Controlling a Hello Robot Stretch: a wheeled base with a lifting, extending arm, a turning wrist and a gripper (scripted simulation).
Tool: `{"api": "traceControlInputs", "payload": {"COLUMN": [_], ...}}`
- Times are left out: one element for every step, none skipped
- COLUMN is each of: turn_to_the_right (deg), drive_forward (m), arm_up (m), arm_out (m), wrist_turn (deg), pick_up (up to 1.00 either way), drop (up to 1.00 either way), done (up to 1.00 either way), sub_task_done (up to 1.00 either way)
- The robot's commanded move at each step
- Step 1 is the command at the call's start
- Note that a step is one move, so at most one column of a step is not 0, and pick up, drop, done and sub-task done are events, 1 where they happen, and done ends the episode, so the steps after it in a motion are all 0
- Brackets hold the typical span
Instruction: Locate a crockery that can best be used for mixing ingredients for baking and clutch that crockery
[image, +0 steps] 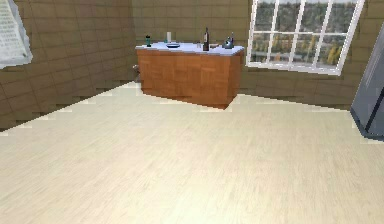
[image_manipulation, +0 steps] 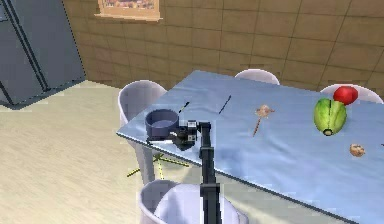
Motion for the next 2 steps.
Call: {"api": "traceControlInputs", "payload": {"turn_to_the_right": [0.0, 0.0], "drive_forward": [0.0, 0.0], "arm_up": [0.1, 0.0], "arm_out": [0.0, 0.0], "wrist_turn": [0.0, 0.0], "pick_up": [0.0, 0.0], "drop": [0.0, 0.0], "done": [0.0, 1.0], "sub_task_done": [0.0, 0.0]}}
